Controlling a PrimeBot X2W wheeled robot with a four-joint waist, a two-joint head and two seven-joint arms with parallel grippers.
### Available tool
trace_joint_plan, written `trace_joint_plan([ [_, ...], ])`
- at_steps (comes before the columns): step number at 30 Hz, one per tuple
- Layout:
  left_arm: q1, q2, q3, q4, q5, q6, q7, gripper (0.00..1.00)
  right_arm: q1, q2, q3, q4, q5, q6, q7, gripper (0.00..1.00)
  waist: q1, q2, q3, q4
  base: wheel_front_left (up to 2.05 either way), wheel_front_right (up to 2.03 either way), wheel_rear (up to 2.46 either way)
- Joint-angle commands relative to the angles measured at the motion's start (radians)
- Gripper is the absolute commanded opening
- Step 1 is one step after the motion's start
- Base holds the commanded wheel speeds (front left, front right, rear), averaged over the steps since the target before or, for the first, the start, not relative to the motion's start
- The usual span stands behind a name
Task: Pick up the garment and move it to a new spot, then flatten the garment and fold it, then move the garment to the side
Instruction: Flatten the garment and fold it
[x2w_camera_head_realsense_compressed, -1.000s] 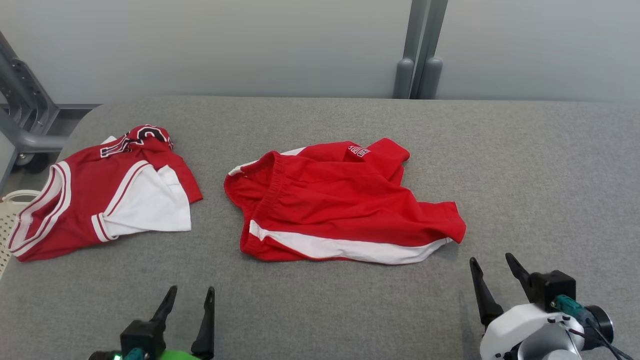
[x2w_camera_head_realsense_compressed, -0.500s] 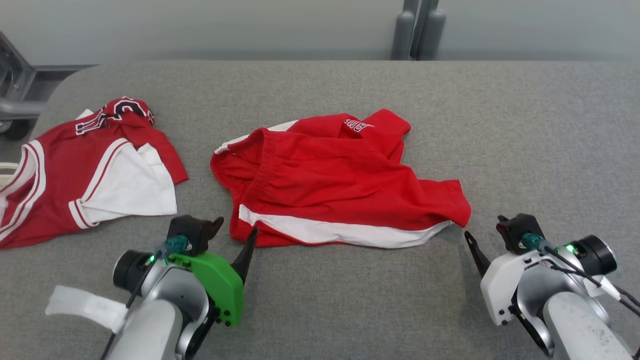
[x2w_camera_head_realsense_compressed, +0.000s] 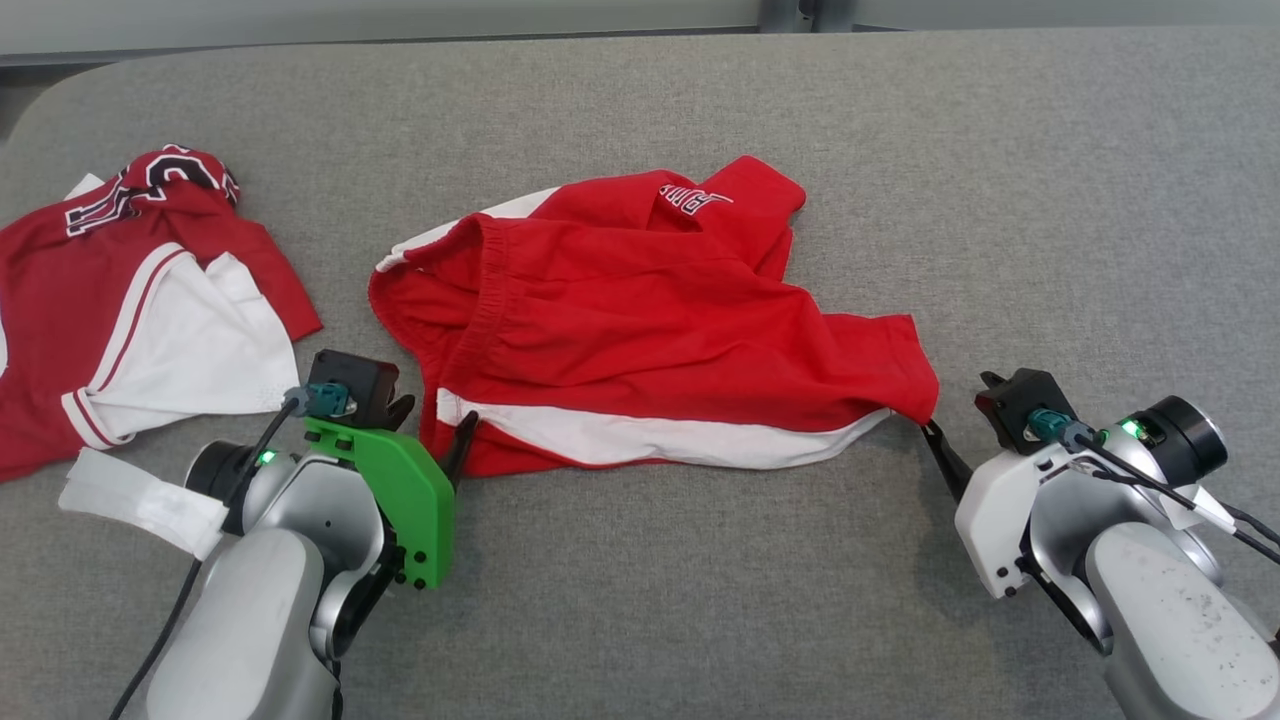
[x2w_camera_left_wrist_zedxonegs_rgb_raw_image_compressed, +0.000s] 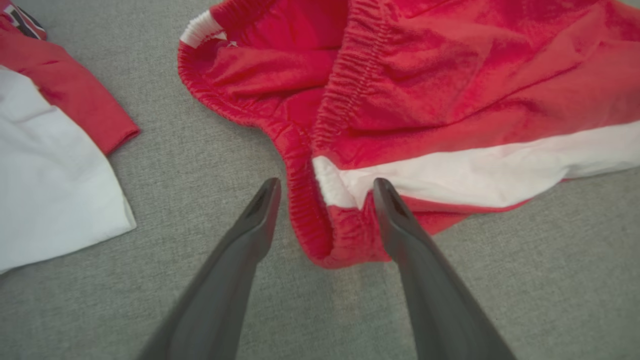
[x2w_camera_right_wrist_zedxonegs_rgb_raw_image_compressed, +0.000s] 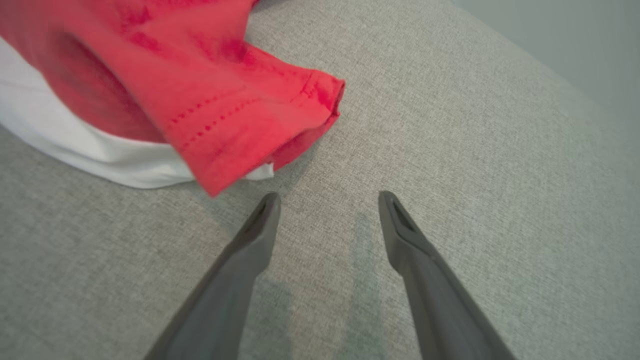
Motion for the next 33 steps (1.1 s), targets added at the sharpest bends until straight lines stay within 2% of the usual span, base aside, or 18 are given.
trace_joint_plan([
  [1,-0.017,0.008,0.003,-0.004,-0.003,0.005,0.004,0.79,-0.008,-0.004,0.001,0.003,0.002,-0.001,-0.005,1.00,-0.0001,0.0000,0.005,-0.003,0.00,0.00,0.00],
  [3,-0.017,0.006,0.001,-0.009,-0.008,0.009,0.016,0.63,-0.010,-0.003,0.000,0.009,0.006,-0.001,-0.011,1.00,-0.0001,0.0000,0.008,-0.002,0.00,0.00,0.00],
  [4,-0.018,0.006,0.001,-0.014,-0.006,0.012,0.019,0.60,-0.010,-0.003,-0.001,0.012,0.008,-0.001,-0.012,1.00,-0.0001,0.0000,0.009,-0.002,0.00,0.00,0.00],
  [5,-0.019,0.007,-0.001,-0.018,-0.007,0.013,0.023,0.51,-0.011,-0.002,-0.003,0.013,0.007,-0.001,-0.015,1.00,-0.0001,0.0000,0.010,-0.001,0.00,0.00,0.00],
  [8,-0.020,0.006,-0.004,-0.024,-0.010,0.016,0.032,0.43,-0.010,0.000,-0.007,0.017,0.004,-0.001,-0.020,1.00,-0.0001,0.0000,0.015,-0.001,0.00,0.00,0.00],
  [10,-0.020,0.004,-0.006,-0.027,-0.011,0.021,0.033,0.43,-0.013,0.003,-0.007,0.019,0.003,-0.001,-0.026,1.00,-0.0001,0.0000,0.018,-0.002,0.00,0.00,0.00],
  [11,-0.021,0.003,-0.007,-0.027,-0.011,0.024,0.033,0.36,-0.016,0.004,-0.006,0.020,0.003,-0.001,-0.027,1.00,-0.0001,0.0000,0.020,-0.003,0.00,0.00,0.00],
  [13,-0.028,0.001,-0.009,-0.030,-0.004,0.028,0.026,0.01,-0.022,0.006,-0.004,0.019,0.005,-0.001,-0.030,1.00,-0.0001,0.0000,0.026,-0.002,0.00,0.00,0.00],
  [18,-0.030,-0.015,-0.019,-0.037,0.008,0.047,0.011,0.00,-0.020,0.007,-0.023,0.002,0.011,-0.001,-0.063,1.00,-0.0001,0.0000,0.035,0.007,0.00,0.00,0.00],
  [22,-0.018,-0.036,-0.030,-0.041,0.003,0.057,0.000,0.00,0.013,-0.016,-0.024,-0.021,0.028,-0.001,-0.083,1.00,-0.0001,0.0000,0.040,0.019,0.00,0.00,0.00],
  [28,-0.005,-0.052,-0.040,-0.031,-0.007,0.056,-0.020,0.00,0.025,-0.050,-0.018,-0.040,0.010,-0.001,-0.103,1.00,-0.0001,0.0000,0.046,0.030,0.00,0.00,0.00],
  [33,-0.014,-0.056,-0.042,-0.021,-0.015,0.057,-0.030,0.00,0.008,-0.049,-0.014,-0.038,0.001,-0.001,-0.098,1.00,-0.0001,0.0000,0.052,0.034,0.00,0.00,0.00],
])
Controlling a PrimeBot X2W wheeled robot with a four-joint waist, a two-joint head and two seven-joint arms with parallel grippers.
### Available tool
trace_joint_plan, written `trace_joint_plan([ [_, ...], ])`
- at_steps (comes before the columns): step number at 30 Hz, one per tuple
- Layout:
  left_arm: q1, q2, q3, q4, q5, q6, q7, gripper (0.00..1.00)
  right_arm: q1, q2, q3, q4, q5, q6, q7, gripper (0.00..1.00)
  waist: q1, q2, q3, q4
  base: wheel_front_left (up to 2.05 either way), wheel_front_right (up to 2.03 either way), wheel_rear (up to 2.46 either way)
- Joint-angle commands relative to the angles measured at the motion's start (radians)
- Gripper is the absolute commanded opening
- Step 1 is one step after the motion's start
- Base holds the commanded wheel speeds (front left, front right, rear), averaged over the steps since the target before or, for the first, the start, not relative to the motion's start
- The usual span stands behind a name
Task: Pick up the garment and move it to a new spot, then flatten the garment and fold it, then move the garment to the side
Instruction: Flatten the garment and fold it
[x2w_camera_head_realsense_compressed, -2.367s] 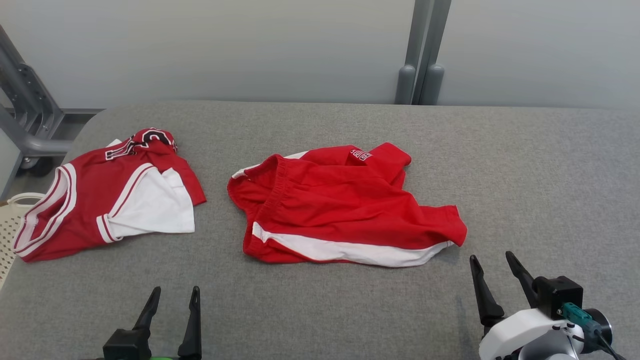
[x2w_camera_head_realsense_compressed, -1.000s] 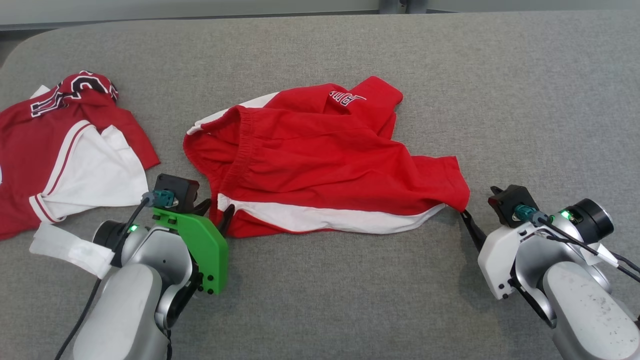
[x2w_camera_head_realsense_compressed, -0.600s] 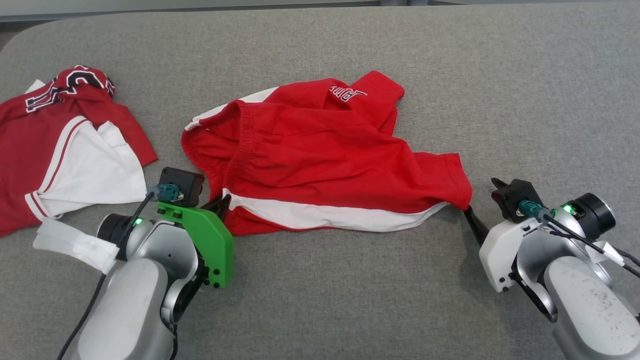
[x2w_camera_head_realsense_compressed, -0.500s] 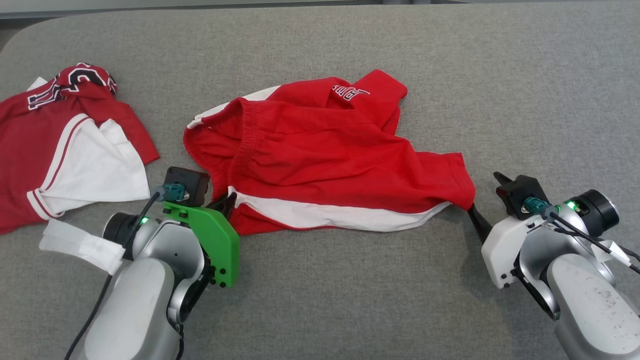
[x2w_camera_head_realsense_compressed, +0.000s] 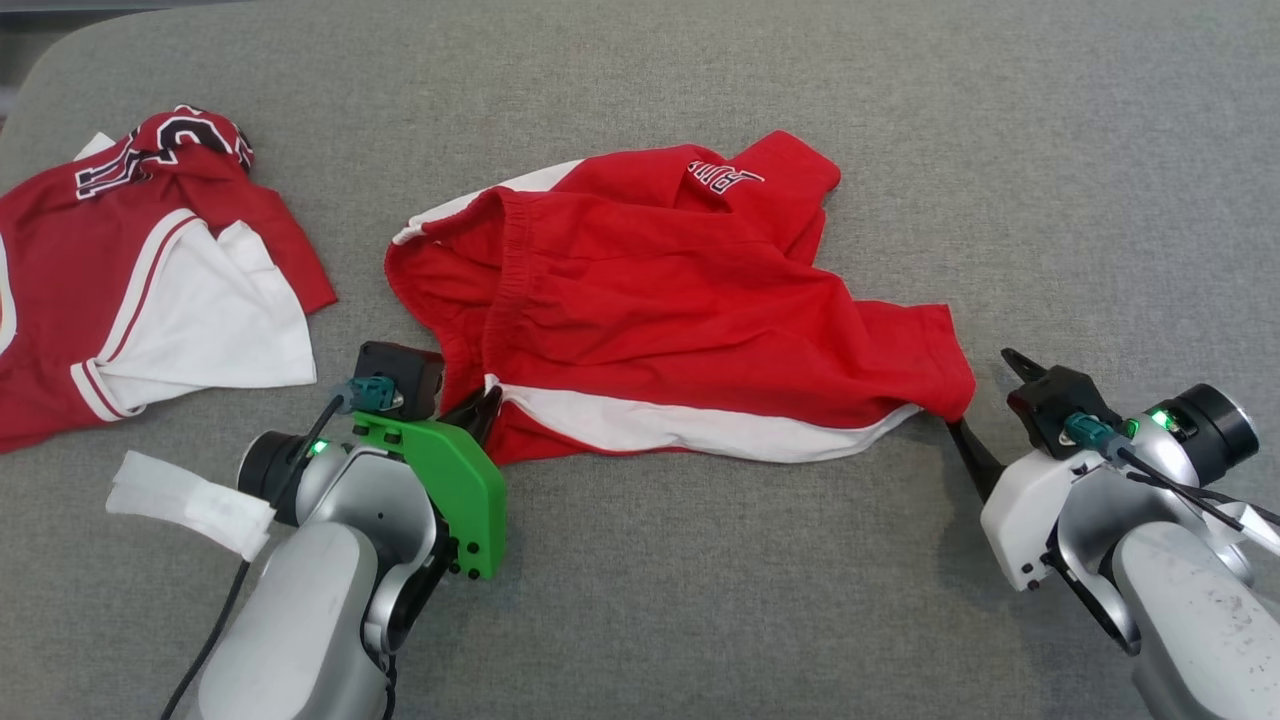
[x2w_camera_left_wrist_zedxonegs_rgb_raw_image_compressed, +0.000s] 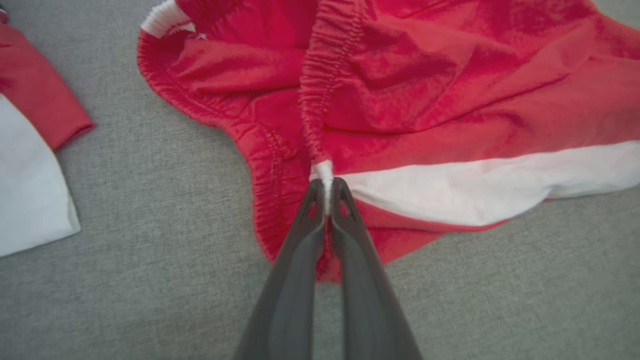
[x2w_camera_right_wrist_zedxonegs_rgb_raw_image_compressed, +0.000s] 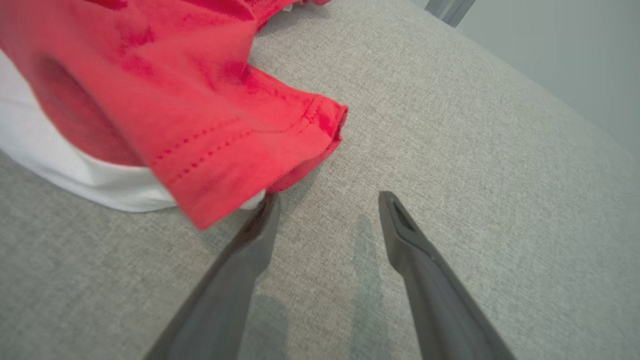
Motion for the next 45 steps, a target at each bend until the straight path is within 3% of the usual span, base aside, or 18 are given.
trace_joint_plan([
  [1,-0.005,0.000,0.000,0.005,-0.005,0.007,-0.008,0.00,-0.015,-0.005,0.016,0.002,-0.002,-0.001,0.003,1.00,-0.0001,0.0000,0.004,0.002,0.00,0.00,0.00],
  [12,-0.019,-0.008,-0.009,0.020,-0.015,0.005,-0.020,0.00,0.011,-0.051,0.123,-0.049,0.105,-0.001,0.033,1.00,-0.0001,0.0000,0.000,0.019,0.00,0.00,0.00],
  [22,-0.024,-0.003,-0.014,0.020,-0.022,0.007,-0.029,0.00,0.006,-0.056,0.125,-0.077,0.121,-0.001,0.058,1.00,-0.0001,0.0000,0.005,0.027,0.00,0.00,0.00],
  [23,-0.026,-0.005,-0.016,0.020,-0.024,0.006,-0.029,0.00,0.005,-0.056,0.131,-0.071,0.127,-0.001,0.066,0.70,-0.0001,0.0000,0.008,0.031,0.00,0.00,0.00],
  [25,-0.028,-0.006,-0.016,0.021,-0.026,0.007,-0.030,0.00,0.006,-0.056,0.132,-0.068,0.131,-0.001,0.073,0.49,-0.0001,0.0000,0.010,0.034,0.00,0.00,0.00],
  [26,-0.029,-0.006,-0.017,0.022,-0.027,0.007,-0.031,0.00,0.009,-0.055,0.132,-0.064,0.135,-0.001,0.075,0.45,-0.0001,0.0000,0.010,0.035,0.00,0.00,0.00],
  [28,-0.029,-0.006,-0.018,0.023,-0.029,0.008,-0.036,0.00,0.014,-0.055,0.129,-0.062,0.137,-0.001,0.078,0.49,-0.0001,0.0000,0.010,0.036,0.00,0.00,0.00],
  [31,-0.027,-0.004,-0.018,0.024,-0.032,0.011,-0.041,0.00,0.025,-0.051,0.123,-0.061,0.142,-0.001,0.080,0.45,-0.0001,0.0000,0.008,0.034,0.00,0.00,0.00],
  [34,-0.028,-0.001,-0.019,0.022,-0.029,0.011,-0.047,0.00,0.033,-0.047,0.116,-0.060,0.143,-0.001,0.084,0.19,-0.0001,0.0000,0.005,0.032,0.00,0.00,0.00],
  [35,-0.028,-0.001,-0.019,0.021,-0.029,0.011,-0.051,0.00,0.038,-0.045,0.112,-0.061,0.145,-0.001,0.087,0.05,-0.0001,0.0000,0.004,0.031,0.00,0.00,0.00],
  [37,-0.024,-0.003,-0.018,0.017,-0.033,0.009,-0.061,0.00,0.050,-0.043,0.108,-0.065,0.150,-0.001,0.092,0.00,-0.0001,0.0000,-0.001,0.029,0.00,0.00,0.00],
  [45,0.007,-0.008,-0.004,-0.010,-0.044,0.013,-0.142,0.00,0.089,-0.038,0.082,-0.101,0.195,-0.001,0.083,0.00,-0.0001,0.0000,-0.037,0.022,0.00,0.00,0.00],
])
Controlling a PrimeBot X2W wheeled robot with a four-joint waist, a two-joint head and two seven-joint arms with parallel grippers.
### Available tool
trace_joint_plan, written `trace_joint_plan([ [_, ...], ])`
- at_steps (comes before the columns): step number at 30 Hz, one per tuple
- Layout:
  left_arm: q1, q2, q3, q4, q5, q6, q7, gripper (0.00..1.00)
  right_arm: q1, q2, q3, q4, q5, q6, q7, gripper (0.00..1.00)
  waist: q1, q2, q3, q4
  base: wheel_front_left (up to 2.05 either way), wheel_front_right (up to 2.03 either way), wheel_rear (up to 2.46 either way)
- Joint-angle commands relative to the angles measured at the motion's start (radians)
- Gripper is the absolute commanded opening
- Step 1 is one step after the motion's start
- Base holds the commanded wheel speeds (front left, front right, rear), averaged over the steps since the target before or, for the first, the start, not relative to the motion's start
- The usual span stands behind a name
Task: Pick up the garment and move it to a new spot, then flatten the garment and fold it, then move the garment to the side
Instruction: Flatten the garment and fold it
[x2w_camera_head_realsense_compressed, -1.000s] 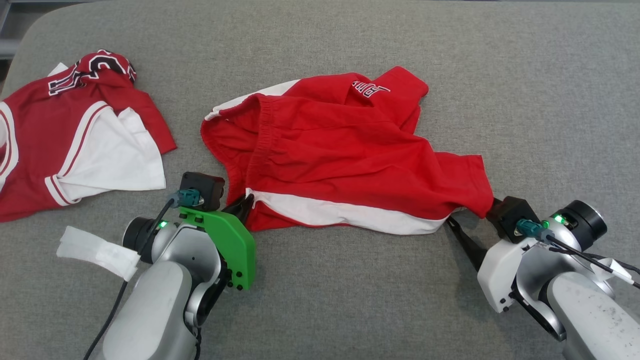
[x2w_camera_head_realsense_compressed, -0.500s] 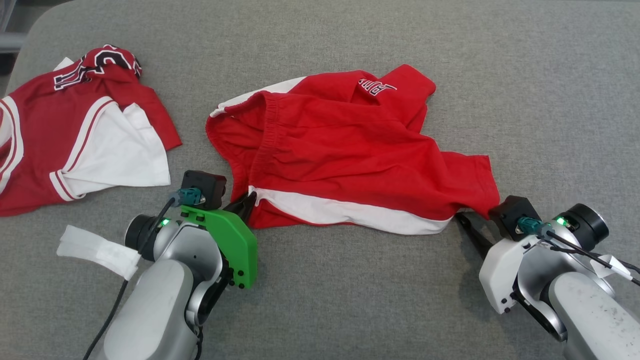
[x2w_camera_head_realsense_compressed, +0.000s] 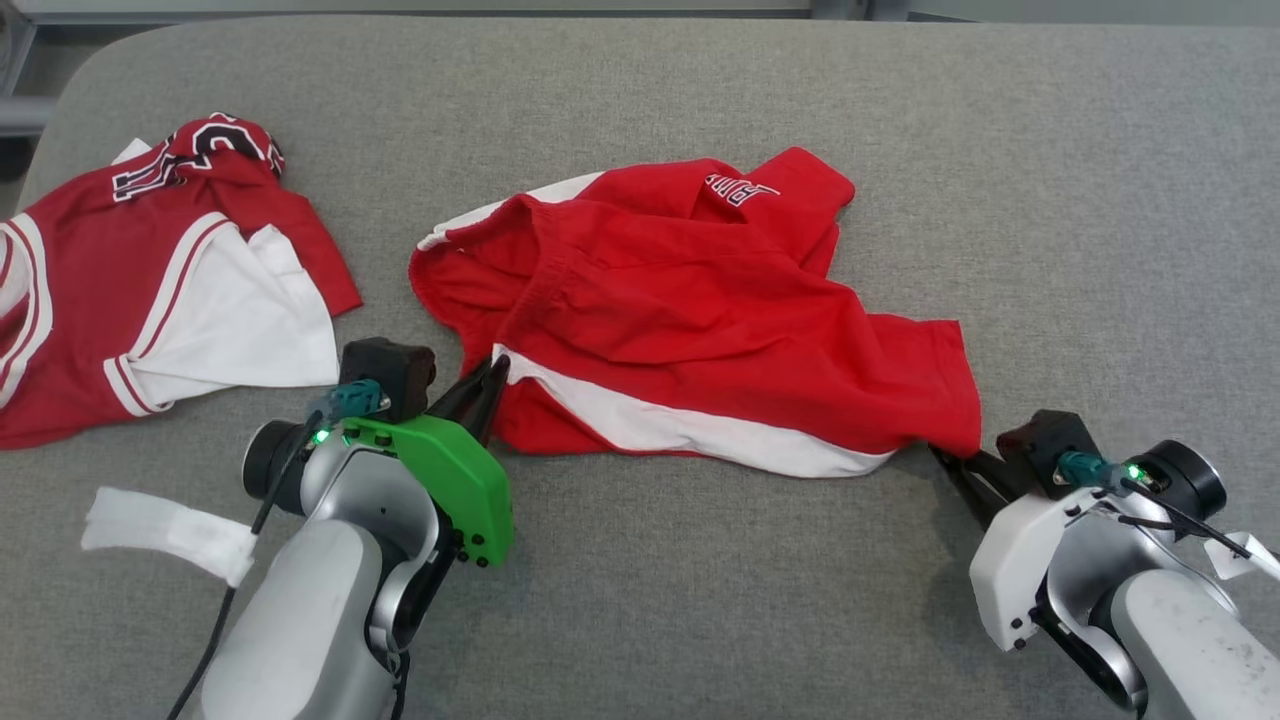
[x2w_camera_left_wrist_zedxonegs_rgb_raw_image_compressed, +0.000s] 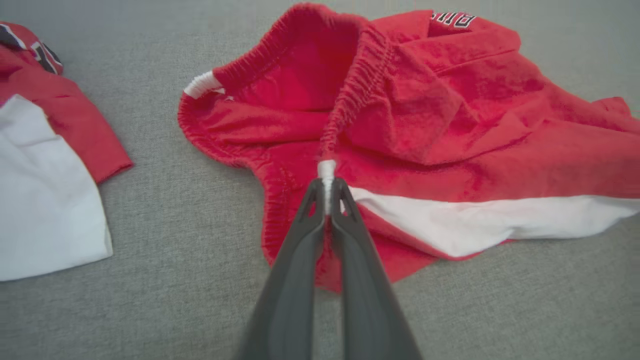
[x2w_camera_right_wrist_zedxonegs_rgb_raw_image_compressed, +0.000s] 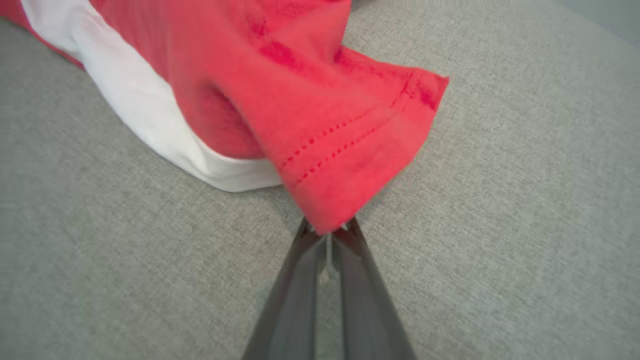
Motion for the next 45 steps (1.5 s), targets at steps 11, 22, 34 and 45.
trace_joint_plan([
  [11,0.061,-0.008,0.096,-0.175,-0.094,0.018,-0.116,0.00,0.095,0.030,-0.136,-0.219,0.300,-0.001,0.033,0.00,0.0000,0.0000,-0.068,-0.020,0.00,0.00,0.00],
  [22,-0.050,-0.022,0.224,-0.342,-0.324,0.016,-0.009,0.00,-0.074,0.038,-0.331,-0.411,0.541,-0.001,0.211,0.00,0.0000,0.0000,-0.004,-0.081,0.00,0.00,0.00],
  [34,-0.538,-0.031,0.309,-0.250,-0.492,0.102,0.224,0.00,-0.649,0.087,-0.341,-0.282,0.508,-0.001,0.330,0.00,0.0000,0.0000,0.291,-0.154,0.00,0.00,0.00],
  [45,-0.978,-0.073,0.416,-0.114,-0.527,0.129,0.122,0.00,-1.154,0.181,-0.312,0.027,0.284,-0.001,0.139,0.00,0.0000,0.0000,0.456,-0.184,0.00,0.00,0.00],
])
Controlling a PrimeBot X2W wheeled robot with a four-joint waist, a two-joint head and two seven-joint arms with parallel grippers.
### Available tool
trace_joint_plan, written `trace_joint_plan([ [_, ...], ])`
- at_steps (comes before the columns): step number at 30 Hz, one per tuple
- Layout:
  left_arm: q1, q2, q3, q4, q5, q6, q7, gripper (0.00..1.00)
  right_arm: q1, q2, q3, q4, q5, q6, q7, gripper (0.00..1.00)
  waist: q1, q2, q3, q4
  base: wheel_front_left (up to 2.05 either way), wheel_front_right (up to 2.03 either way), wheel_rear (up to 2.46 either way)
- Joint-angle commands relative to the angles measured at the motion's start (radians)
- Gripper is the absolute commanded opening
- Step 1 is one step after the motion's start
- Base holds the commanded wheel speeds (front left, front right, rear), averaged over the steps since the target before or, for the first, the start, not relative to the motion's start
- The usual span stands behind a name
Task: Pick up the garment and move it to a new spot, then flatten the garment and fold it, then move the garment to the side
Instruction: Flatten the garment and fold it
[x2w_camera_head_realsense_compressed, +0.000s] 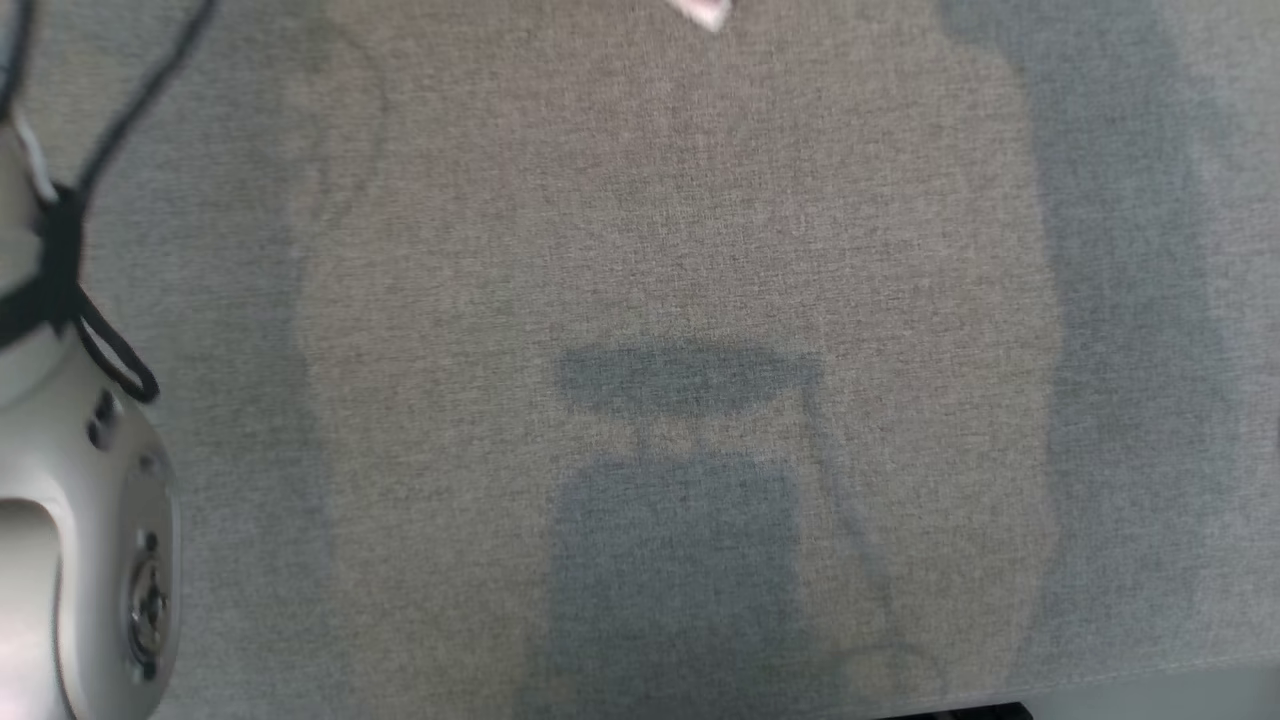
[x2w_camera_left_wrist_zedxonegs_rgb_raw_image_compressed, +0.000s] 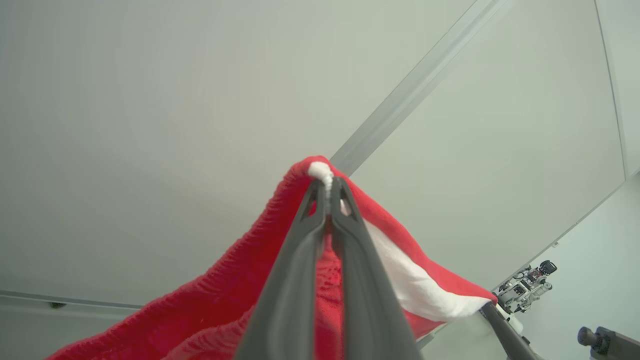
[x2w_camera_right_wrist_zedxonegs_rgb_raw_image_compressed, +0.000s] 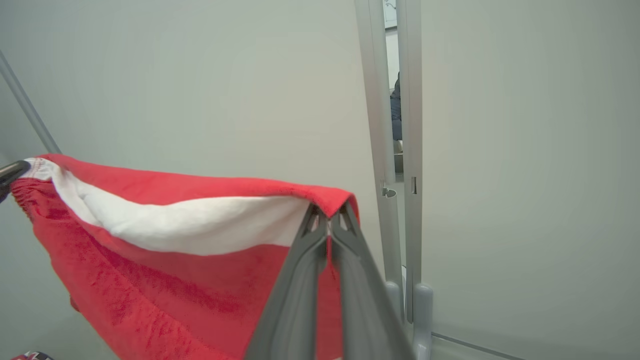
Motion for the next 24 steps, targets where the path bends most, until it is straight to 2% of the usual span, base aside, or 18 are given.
trace_joint_plan([
  [1,-0.076,-0.007,0.029,0.016,-0.017,-0.013,-0.048,0.00,-0.085,0.001,-0.005,0.033,-0.055,0.000,-0.091,0.00,-0.0002,0.0000,0.095,-0.038,0.00,0.00,0.00],
  [5,-0.141,-0.035,0.087,0.041,-0.078,-0.051,-0.129,0.00,-0.175,-0.027,0.049,0.087,-0.142,0.000,-0.262,0.00,-0.0002,0.0000,0.101,-0.033,0.00,0.00,0.00],
  [9,-0.093,-0.035,0.099,0.063,-0.074,-0.106,-0.186,0.00,-0.178,-0.066,0.106,0.117,-0.128,0.000,-0.333,0.00,-0.0002,0.0000,0.100,-0.020,0.00,0.00,0.00],
  [10,-0.093,-0.035,0.099,0.063,-0.074,-0.106,-0.186,0.00,-0.178,-0.066,0.106,0.117,-0.128,0.000,-0.333,0.00,-0.0002,0.0000,0.100,-0.020,0.00,0.00,0.00],
  [16,0.091,-0.045,0.093,0.054,-0.088,-0.171,-0.246,0.00,-0.046,-0.159,0.171,0.087,-0.054,0.000,-0.327,0.00,-0.0002,0.0000,0.087,0.001,0.00,0.00,0.00],
  [20,0.266,-0.055,0.074,0.006,-0.107,-0.187,-0.262,0.00,0.111,-0.220,0.186,0.023,0.017,-0.001,-0.266,0.00,-0.0002,0.0000,0.050,0.018,0.00,0.00,0.00],
  [24,0.458,-0.058,0.044,-0.056,-0.100,-0.195,-0.269,0.00,0.306,-0.273,0.156,-0.070,0.070,-0.001,-0.187,0.00,-0.0002,0.0000,-0.006,0.033,0.00,0.00,0.00],
])
